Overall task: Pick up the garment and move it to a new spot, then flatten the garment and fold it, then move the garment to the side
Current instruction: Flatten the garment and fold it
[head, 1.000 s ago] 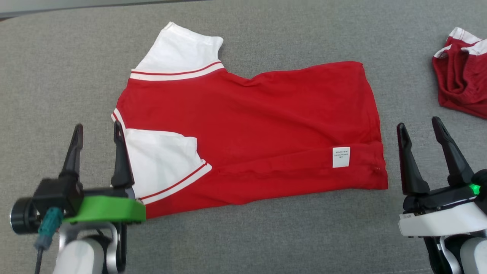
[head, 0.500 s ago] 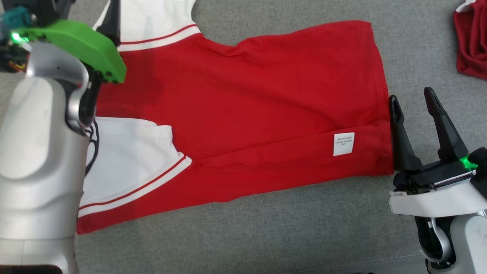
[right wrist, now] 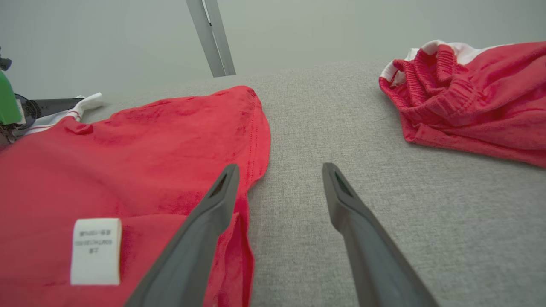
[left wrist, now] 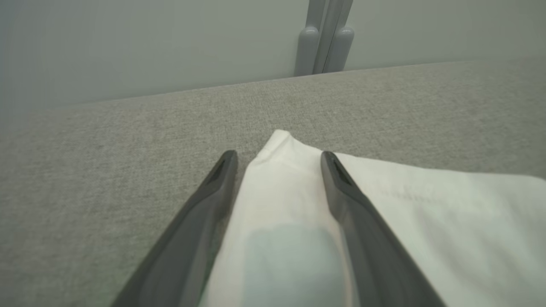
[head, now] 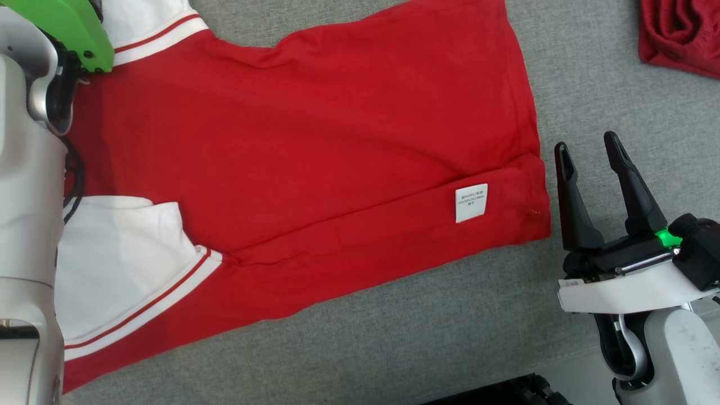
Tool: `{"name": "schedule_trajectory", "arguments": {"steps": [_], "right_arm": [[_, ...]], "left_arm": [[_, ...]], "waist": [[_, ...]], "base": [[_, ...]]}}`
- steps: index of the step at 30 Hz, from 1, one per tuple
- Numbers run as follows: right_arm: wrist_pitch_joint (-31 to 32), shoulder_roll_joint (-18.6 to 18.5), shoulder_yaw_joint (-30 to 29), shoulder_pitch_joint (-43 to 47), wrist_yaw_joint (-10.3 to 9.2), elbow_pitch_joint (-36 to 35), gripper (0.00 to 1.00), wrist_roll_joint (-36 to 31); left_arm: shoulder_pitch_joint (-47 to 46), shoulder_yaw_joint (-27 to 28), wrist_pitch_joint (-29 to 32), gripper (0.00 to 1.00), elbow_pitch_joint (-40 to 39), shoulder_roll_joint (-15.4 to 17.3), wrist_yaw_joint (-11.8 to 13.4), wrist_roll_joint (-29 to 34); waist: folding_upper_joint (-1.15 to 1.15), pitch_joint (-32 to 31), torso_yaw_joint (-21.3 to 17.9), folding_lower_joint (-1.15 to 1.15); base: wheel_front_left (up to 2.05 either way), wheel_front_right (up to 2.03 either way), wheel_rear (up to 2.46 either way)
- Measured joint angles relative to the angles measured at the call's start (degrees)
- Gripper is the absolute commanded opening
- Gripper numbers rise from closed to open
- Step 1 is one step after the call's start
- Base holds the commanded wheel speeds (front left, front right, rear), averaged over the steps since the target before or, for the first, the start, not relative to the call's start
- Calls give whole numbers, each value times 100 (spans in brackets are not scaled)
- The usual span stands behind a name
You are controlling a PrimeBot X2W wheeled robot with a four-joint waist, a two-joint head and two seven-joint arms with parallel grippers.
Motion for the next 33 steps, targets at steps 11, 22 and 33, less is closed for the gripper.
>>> {"name": "schedule_trajectory", "arguments": {"steps": [11,22,33], "right_arm": [[193,-546,122,-905,0,398,100,241],[590,-1474,965,-2661,0,1873,100,955],[922,-1931,1709,-3498,1,2757,0,1637]], "left_arm": [[-501,-218,-145,0,862,-122,-22,12],[-606,-606,-801,0,975,-575,-71,-18],[-665,-902,-1323,0,948,-641,-76,-341]], "waist": [[0,99,53,0],[0,62,626,-1],[0,20,958,-1]], "base": [[0,0,0],[0,0,0],[0,0,0]]}}
